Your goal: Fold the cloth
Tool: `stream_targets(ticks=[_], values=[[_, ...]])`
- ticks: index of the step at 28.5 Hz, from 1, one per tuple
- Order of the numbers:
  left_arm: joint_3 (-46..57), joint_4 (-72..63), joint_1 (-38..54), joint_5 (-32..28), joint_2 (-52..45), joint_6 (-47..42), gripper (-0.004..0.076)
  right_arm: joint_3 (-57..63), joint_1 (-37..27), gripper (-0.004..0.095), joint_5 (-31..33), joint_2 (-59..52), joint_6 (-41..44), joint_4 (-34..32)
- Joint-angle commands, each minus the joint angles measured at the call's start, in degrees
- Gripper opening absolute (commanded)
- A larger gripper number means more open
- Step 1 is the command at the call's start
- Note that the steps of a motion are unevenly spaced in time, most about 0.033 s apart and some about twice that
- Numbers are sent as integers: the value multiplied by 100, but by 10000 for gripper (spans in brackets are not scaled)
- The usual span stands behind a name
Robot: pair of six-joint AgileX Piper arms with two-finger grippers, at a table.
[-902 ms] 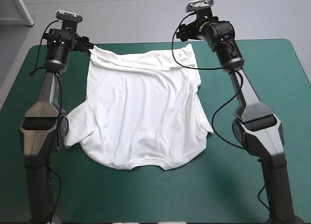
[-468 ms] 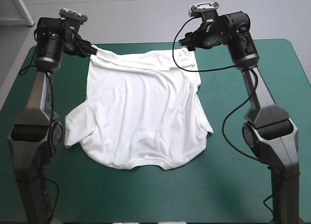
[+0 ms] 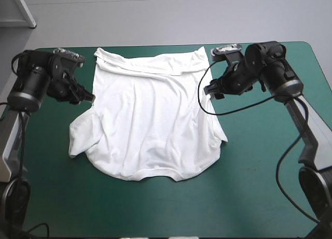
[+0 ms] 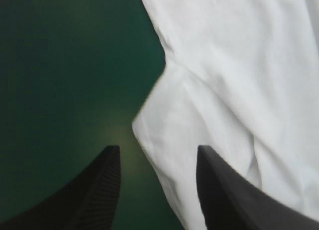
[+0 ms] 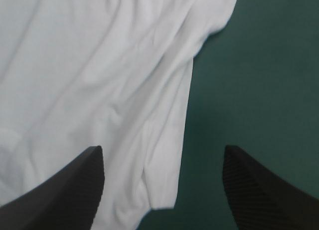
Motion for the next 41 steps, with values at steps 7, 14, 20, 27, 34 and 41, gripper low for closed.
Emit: stream_targets(ticks=[7,14,20,27,34,41], values=[[2636,-360,3,-490,-1665,-180,348,1982,-41,630,-474,-1585,-137,72],[3624,-1272,3,-801,-1900,-128,348,2750,-41,630,-623,-2148,-137,222],[4203,-1807,-17,-1929,-1814,198,348,2983,-41,630,-622,-2317,-146,329],[4363,-1647,-17,-2786,-1446,187,351,3530,-21,630,-706,-2419,-449,1122],[4377,-1544,-17,-2987,-895,187,351,3941,-21,627,-924,-2417,-462,1176],[4410,-1793,-17,-2876,-248,213,106,4315,-21,560,-1339,-2417,-439,1175]])
